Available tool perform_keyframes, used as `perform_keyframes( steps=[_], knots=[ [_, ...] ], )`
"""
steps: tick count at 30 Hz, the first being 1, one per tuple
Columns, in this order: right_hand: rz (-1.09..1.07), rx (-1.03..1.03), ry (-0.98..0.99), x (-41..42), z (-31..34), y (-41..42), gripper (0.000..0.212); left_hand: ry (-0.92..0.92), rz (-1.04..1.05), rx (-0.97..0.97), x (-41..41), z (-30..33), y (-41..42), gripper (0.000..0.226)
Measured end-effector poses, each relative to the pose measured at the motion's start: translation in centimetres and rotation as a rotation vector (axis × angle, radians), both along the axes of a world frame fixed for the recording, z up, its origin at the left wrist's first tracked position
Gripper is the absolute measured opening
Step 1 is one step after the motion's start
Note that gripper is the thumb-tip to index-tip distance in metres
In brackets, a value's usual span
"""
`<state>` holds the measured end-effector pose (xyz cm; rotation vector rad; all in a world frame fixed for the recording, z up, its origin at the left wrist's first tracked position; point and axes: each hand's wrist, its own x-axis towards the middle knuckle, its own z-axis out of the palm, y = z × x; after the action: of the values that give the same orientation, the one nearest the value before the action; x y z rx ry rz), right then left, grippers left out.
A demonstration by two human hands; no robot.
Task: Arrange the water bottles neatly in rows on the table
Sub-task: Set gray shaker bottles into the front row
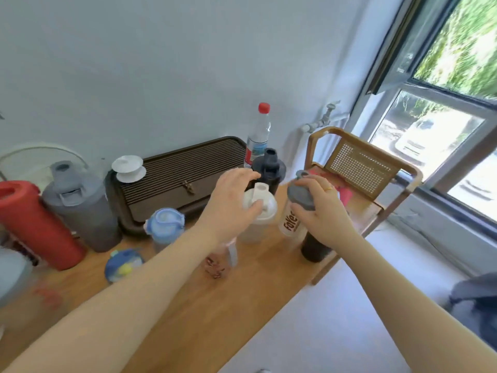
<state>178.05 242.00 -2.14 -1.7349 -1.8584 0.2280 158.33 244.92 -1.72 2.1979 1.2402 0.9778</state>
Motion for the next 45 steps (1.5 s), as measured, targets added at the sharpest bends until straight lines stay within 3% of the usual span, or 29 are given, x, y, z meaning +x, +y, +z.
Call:
perform_keyframes(
  steps=[2,5,8,10,12,16,20,24,33,39,45],
  knots=[
    [-0.084,-0.071,-0.04,3.6,-0.1,0.9,0.049,0.011,0.003,-0.092,3.0,0.3,1.7,0.061],
    [-0.146,-0.183,-0.016,7.8,-0.7,1.8,0.063,0.069,0.028,-0.065,6.3,-0.1,4.0,0.071],
    [-0.059,-0.403,-0.038,11.1,-1.6,3.0,0.086,0.096,0.052,-0.077,8.8,-0.9,4.8,0.077],
    [0.032,-0.623,-0.117,12.4,-2.6,3.5,0.108,0.077,0.063,-0.113,10.3,-1.9,4.4,0.078],
    [0.098,-0.716,-0.211,13.0,-4.0,3.2,0.12,0.069,0.031,-0.127,11.5,-3.0,3.6,0.077],
    [0.126,-0.596,-0.109,13.7,-5.5,2.6,0.093,0.161,-0.029,-0.141,13.8,-4.1,3.4,0.08],
    [0.095,-0.568,-0.072,14.6,-6.0,2.7,0.093,0.331,0.106,-0.194,16.1,-3.9,5.2,0.094],
    [0.016,-0.554,-0.046,14.9,-6.4,3.2,0.096,0.319,0.198,-0.279,17.2,-4.6,6.3,0.098],
    [0.127,-0.592,0.029,15.5,-5.4,4.1,0.089,0.024,0.205,-0.234,16.6,-6.0,5.1,0.088],
    [0.164,-0.473,0.044,13.8,-2.7,6.3,0.072,-0.271,0.178,-0.081,12.1,-1.4,2.3,0.093],
    [0.243,-0.391,0.137,8.1,-1.3,12.0,0.071,-0.366,0.164,-0.094,7.3,1.4,0.2,0.096]
  ],
)
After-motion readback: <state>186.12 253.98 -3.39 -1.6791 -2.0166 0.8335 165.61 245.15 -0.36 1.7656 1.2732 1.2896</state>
